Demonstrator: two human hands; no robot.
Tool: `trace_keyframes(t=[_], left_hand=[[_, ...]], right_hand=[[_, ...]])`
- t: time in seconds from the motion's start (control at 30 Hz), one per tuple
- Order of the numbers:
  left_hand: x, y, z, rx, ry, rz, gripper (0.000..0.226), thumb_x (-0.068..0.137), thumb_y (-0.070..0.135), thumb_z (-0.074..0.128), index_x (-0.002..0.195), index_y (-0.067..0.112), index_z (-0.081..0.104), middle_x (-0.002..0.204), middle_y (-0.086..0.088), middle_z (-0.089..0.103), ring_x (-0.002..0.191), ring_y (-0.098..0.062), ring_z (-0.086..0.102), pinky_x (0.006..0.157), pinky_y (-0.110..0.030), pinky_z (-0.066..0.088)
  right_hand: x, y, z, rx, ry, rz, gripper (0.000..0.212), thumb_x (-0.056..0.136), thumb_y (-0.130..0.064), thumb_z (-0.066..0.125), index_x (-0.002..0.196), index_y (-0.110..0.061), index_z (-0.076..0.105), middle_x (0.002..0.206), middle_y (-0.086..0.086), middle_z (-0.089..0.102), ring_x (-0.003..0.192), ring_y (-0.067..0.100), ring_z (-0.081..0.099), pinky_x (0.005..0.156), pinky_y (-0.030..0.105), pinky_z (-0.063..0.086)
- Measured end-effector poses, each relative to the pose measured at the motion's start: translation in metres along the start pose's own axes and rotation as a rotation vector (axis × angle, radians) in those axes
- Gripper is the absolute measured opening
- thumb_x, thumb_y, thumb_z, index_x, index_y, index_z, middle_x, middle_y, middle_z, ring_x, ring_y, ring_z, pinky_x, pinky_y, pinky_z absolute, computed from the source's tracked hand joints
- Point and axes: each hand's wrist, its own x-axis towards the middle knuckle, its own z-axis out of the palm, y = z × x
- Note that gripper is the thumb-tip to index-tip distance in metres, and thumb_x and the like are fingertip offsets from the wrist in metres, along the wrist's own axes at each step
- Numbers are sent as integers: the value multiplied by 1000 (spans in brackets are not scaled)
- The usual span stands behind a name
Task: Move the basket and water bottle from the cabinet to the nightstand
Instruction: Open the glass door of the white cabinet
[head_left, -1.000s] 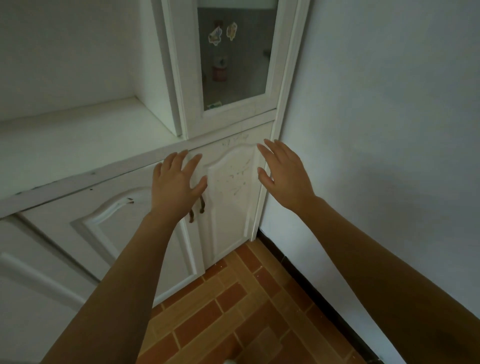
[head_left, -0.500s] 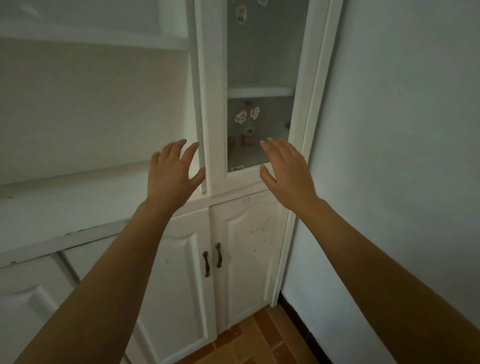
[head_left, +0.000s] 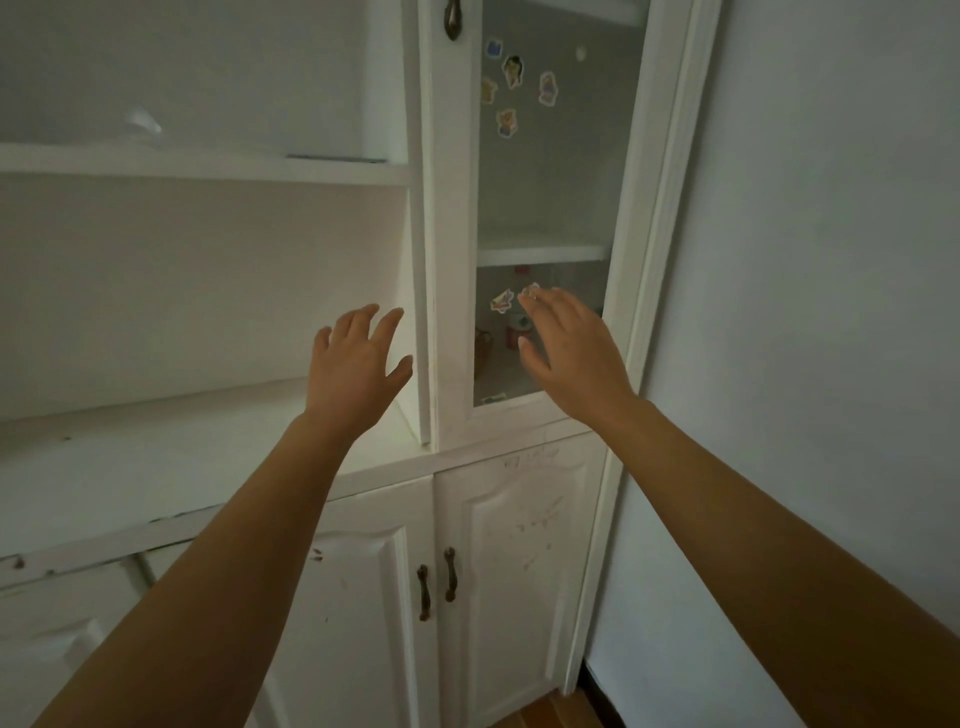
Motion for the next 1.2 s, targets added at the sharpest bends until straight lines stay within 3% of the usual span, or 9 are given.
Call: trace_keyframes(t=[0.6, 0.77, 0.97, 1.2], left_hand=[[86, -28, 30, 84, -93, -55, 58, 94, 38, 42, 143, 16, 19, 148, -13, 30, 136, -30, 26, 110, -49, 27], [114, -27, 46, -32, -129, -77, 65, 95, 40, 38, 146, 17, 5, 151, -12, 24, 137, -30, 24, 109, -50, 28], [134, -20, 61, -292, -144, -114, 64, 97, 32, 35, 145, 21, -6, 153, -9, 22, 139, -28, 23, 113, -55, 17], [143, -31, 73, -498, -186, -65, 70, 96, 36, 38, 144, 28, -12, 156, -3, 10, 137, -31, 28, 110, -56, 25]], right_hand=[[108, 5, 15, 77, 8, -35, 48, 95, -26, 39, 140, -10, 30, 149, 12, 32, 138, 28, 26, 113, 42, 24], [135, 4, 10, 59, 53, -27, 49, 96, -24, 38, 141, -10, 27, 152, 13, 27, 140, 29, 22, 114, 41, 20], [160, 0, 10, 75, 78, -35, 53, 95, -24, 38, 143, -8, 22, 153, 14, 23, 141, 29, 19, 116, 41, 19], [182, 1, 7, 93, 119, -31, 56, 96, -26, 39, 144, -8, 17, 155, 13, 18, 143, 28, 15, 117, 41, 16]])
